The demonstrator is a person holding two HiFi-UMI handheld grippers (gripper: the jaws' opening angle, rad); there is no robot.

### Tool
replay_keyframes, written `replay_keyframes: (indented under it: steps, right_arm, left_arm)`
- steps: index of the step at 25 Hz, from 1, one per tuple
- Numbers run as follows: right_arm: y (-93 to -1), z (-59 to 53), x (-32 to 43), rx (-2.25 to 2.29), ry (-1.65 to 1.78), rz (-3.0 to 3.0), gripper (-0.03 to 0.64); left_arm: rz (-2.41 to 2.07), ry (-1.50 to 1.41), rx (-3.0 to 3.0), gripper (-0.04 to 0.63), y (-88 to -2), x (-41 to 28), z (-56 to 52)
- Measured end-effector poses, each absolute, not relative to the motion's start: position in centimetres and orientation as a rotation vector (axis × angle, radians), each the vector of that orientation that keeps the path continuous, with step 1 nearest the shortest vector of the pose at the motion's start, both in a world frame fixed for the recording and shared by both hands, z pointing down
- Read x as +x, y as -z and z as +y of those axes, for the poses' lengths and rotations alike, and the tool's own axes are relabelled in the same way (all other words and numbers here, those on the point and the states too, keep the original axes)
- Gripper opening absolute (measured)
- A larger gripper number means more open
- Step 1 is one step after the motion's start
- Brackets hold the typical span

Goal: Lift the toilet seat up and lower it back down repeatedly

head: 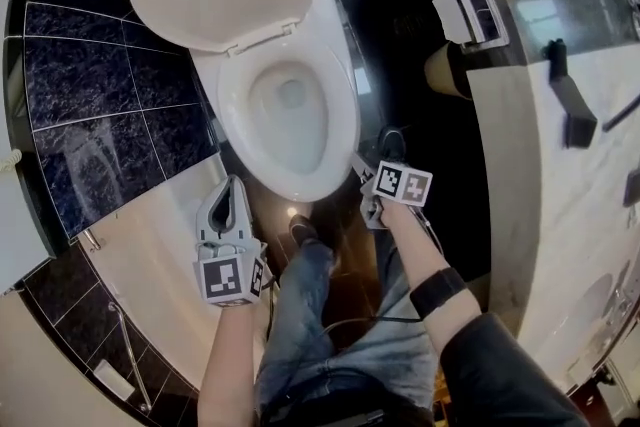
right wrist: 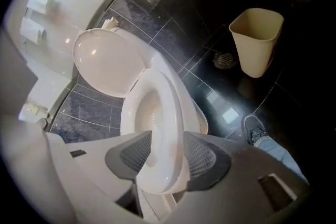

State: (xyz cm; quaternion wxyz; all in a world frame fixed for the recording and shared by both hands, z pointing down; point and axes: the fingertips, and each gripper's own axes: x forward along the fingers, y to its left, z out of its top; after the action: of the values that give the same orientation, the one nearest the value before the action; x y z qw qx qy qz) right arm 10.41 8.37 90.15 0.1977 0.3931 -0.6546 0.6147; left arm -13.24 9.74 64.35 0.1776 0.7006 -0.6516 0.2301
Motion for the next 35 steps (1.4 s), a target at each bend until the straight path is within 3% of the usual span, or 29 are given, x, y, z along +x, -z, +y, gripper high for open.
replay_keyframes:
  steps: [12,35]
  right_arm:
    - [-94.9,7.7,8.3,1.098,-1.855,-1.810,0.212]
    - [-94.8,7.6,8.0,1.089,-1.884,-1.802,0.141]
  left_arm:
    - [-1.816,-0.673,1.930,0.000,-68.0,-14.0,11.0]
    - [-1.783,-0.644,1.899,0.000,-71.1,-14.2,12.3]
